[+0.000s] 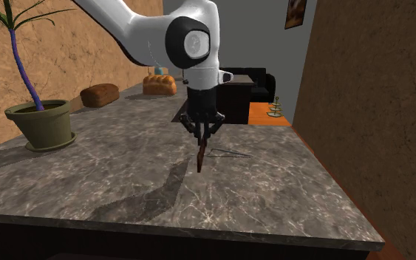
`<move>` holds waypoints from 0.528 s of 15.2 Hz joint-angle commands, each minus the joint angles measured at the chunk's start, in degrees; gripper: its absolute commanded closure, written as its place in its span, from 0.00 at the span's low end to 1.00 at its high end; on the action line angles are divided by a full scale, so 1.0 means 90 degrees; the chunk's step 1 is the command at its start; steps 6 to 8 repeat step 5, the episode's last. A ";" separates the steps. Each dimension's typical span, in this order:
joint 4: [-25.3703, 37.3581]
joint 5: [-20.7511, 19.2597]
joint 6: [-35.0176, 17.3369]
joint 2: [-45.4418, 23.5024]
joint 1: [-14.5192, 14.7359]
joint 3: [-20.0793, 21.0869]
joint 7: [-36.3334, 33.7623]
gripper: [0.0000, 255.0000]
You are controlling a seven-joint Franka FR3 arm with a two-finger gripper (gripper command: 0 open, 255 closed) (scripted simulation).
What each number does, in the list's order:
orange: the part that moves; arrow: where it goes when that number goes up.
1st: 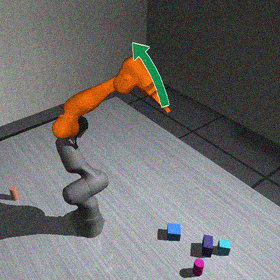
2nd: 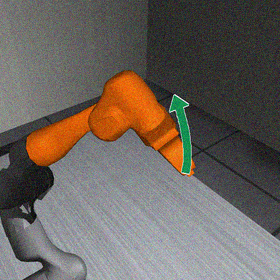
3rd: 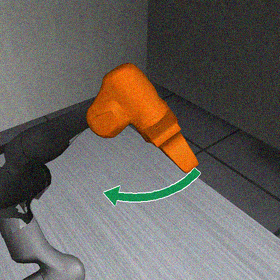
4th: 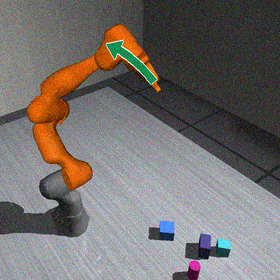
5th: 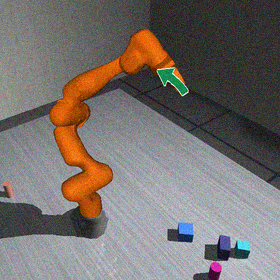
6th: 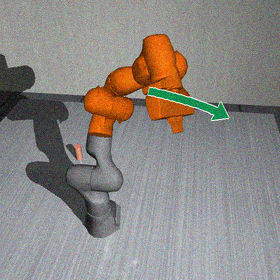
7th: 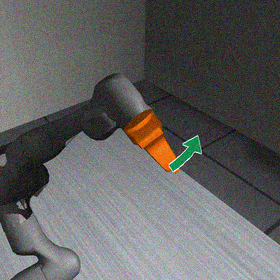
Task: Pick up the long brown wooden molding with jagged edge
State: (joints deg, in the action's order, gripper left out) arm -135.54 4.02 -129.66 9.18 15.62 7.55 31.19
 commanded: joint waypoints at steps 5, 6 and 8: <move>0.0206 0.0007 0.0376 0.0168 0.0000 -0.0010 -0.0004 1.00; 0.0206 0.0007 0.0376 0.0168 0.0000 -0.0010 -0.0004 1.00; 0.0206 0.0007 0.0376 0.0168 0.0000 -0.0010 -0.0004 1.00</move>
